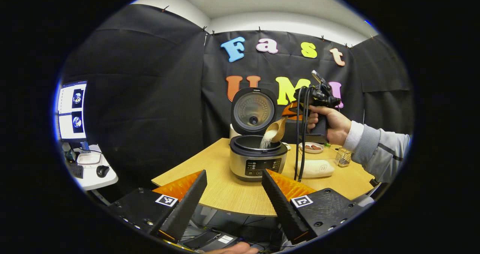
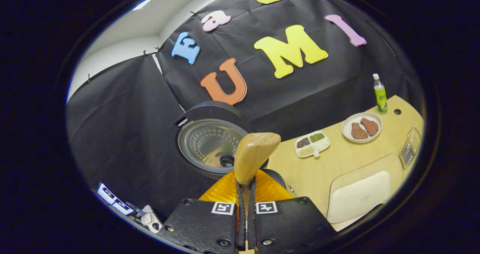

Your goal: Close the left gripper, press the button to open the rice cooker; take a wooden spoon from the chopstick holder with the right hand, scoop a spoonful of rice and pour it into the rice cooker, then put the wooden spoon back into the chopstick holder.

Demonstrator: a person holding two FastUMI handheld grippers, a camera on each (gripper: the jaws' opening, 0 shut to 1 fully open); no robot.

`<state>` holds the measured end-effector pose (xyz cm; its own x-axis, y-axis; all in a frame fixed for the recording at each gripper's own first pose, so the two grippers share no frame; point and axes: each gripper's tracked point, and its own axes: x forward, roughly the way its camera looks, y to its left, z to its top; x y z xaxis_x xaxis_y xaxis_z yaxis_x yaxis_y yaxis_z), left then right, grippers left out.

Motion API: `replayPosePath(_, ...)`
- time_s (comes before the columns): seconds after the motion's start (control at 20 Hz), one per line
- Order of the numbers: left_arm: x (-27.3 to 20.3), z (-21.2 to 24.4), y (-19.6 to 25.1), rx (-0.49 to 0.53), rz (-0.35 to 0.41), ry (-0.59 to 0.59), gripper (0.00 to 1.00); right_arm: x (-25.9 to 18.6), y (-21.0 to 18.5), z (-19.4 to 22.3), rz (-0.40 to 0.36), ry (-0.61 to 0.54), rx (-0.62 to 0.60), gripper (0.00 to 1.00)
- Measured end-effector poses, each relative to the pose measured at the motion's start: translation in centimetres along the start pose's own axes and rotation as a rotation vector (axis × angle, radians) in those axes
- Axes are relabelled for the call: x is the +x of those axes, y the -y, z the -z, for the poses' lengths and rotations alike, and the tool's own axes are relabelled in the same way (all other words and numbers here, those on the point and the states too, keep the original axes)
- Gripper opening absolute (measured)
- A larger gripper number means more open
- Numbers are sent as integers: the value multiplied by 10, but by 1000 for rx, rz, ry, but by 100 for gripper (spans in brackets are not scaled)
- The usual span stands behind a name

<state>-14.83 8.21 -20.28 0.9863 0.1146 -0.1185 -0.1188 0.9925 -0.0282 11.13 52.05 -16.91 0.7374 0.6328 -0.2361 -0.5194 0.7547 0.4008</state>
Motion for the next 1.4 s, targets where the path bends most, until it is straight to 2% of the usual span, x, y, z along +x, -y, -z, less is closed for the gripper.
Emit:
replayPosePath(0.35,-3,-3,2,3,10,8,95,-2,-22,-30,13,109,-306,8)
replayPosePath(0.6,-5,-3,5,3,18,-2,95,-1,-39,-41,-8,164,-424,7)
replayPosePath(0.8,-9,-8,11,3,39,7,95,-8,-53,-52,-17,218,-587,8)
replayPosePath(0.95,-10,-9,15,2,50,7,95,-14,-70,-47,-60,247,-707,8)
replayPosePath(1.25,-11,-14,21,11,55,4,95,-22,-90,-33,-74,269,-965,8)
replayPosePath(1.4,-14,-16,29,16,75,5,95,-29,-94,-26,-98,260,-1000,8)
